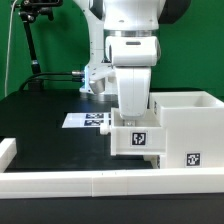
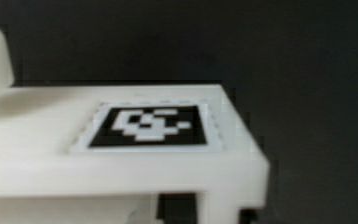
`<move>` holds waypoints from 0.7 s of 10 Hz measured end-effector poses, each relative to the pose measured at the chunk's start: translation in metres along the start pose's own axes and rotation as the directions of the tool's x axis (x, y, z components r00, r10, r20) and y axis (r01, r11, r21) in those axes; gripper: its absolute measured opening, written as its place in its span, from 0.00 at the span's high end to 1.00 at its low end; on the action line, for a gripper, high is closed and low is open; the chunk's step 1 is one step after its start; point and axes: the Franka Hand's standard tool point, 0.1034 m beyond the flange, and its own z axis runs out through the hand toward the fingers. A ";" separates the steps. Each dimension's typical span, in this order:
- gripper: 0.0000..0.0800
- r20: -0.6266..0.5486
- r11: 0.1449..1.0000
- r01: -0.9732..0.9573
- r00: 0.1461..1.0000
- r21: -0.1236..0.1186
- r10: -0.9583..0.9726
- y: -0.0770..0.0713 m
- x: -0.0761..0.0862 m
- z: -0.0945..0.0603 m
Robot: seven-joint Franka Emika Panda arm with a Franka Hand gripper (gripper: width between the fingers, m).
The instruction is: Assemble drawer
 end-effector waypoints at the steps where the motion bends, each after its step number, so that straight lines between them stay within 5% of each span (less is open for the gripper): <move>1: 0.95 0.000 1.000 -0.001 1.000 0.000 0.001 0.000 0.000 0.000; 7: 0.95 0.007 0.999 0.050 0.999 0.003 -0.050 0.001 -0.004 0.000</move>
Offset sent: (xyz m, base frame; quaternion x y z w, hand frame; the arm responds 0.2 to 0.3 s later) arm -0.0009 -0.0126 -0.0079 0.0226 -0.0227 -0.1115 0.9933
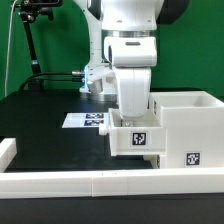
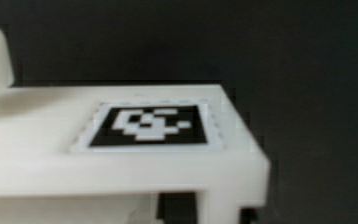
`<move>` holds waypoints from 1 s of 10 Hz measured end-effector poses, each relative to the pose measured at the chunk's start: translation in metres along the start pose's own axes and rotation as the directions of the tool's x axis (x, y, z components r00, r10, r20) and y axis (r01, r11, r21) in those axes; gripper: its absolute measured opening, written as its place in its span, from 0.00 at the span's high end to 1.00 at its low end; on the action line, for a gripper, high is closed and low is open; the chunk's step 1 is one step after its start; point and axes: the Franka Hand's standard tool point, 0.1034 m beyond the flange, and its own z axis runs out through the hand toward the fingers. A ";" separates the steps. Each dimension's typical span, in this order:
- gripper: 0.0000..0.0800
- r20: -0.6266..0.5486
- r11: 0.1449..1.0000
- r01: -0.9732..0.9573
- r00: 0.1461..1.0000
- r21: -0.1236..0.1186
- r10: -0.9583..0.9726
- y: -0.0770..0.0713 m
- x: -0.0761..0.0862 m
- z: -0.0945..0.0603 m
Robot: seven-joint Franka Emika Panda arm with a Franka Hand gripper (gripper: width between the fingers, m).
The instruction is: Assemble drawer
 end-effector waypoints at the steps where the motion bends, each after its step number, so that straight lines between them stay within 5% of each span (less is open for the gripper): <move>1: 0.95 0.001 1.000 0.002 1.000 0.000 -0.002 0.000 0.000 0.000; 10: 0.95 0.008 0.995 0.094 0.996 -0.028 -0.094 0.002 -0.001 0.003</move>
Offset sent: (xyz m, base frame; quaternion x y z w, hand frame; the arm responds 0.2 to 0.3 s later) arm 0.0000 0.0000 0.0000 0.0000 0.0000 0.0000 1.0000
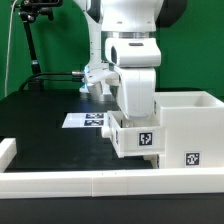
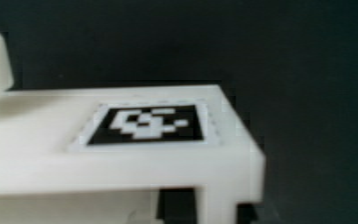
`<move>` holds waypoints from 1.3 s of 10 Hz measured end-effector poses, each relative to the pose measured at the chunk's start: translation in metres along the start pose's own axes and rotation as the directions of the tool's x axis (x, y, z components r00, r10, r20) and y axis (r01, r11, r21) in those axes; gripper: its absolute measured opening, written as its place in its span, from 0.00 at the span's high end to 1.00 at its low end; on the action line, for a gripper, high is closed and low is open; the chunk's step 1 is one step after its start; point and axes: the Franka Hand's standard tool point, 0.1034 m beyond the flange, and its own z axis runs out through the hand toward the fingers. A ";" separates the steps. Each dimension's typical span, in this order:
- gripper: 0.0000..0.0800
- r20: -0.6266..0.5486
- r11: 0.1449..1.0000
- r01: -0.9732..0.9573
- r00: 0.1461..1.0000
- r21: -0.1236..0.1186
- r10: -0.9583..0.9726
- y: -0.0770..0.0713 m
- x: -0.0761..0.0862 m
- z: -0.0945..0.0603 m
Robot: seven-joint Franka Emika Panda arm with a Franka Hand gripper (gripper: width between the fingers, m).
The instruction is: Assemble drawer
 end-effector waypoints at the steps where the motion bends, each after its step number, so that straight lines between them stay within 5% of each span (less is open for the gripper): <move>1: 0.95 0.000 1.000 -0.001 1.000 0.000 0.001 0.000 0.000 0.000; 13: 0.95 -0.004 0.986 -0.164 0.986 -0.004 0.164 0.004 0.012 -0.001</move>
Offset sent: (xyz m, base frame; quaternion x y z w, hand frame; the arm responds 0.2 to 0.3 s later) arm 0.0144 0.0192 0.0024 -0.0047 0.0071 0.0911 0.9958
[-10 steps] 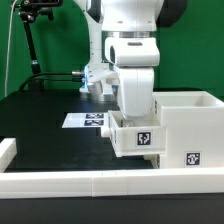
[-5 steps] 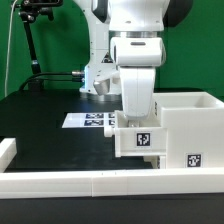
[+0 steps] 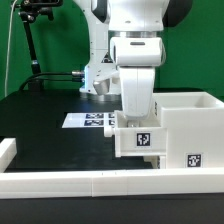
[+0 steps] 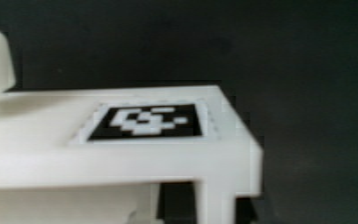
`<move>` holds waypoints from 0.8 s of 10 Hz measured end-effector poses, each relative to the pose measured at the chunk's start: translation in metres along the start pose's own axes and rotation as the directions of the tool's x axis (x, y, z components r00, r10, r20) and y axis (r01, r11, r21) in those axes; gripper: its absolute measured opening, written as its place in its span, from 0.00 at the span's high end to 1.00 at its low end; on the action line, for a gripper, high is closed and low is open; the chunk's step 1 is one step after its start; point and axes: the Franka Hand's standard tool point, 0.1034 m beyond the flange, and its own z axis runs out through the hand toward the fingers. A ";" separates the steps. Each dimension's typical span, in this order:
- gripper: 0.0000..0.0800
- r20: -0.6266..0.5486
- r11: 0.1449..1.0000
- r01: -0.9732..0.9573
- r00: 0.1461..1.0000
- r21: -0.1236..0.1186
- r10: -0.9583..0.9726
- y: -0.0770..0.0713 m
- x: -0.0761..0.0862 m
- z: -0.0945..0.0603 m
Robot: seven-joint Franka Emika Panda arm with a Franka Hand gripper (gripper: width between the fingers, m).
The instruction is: Assemble drawer
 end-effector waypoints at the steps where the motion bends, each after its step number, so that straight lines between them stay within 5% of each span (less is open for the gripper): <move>1: 0.95 0.003 1.000 0.000 1.000 0.007 0.000 -0.001 0.000 -0.002; 2: 0.71 0.013 1.000 0.001 1.000 0.020 -0.002 -0.001 -0.002 -0.013; 3: 0.71 0.021 1.000 0.000 1.000 0.026 -0.001 -0.001 -0.004 -0.023; 5: 0.29 0.035 0.999 -0.004 0.999 0.037 0.002 0.000 -0.009 -0.040; 8: 0.19 0.044 0.998 0.048 0.998 0.043 -0.049 0.003 -0.039 -0.051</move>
Offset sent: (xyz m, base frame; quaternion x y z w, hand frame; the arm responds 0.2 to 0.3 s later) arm 0.0021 -0.0040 0.0385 0.0321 -0.0281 -0.0022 0.9991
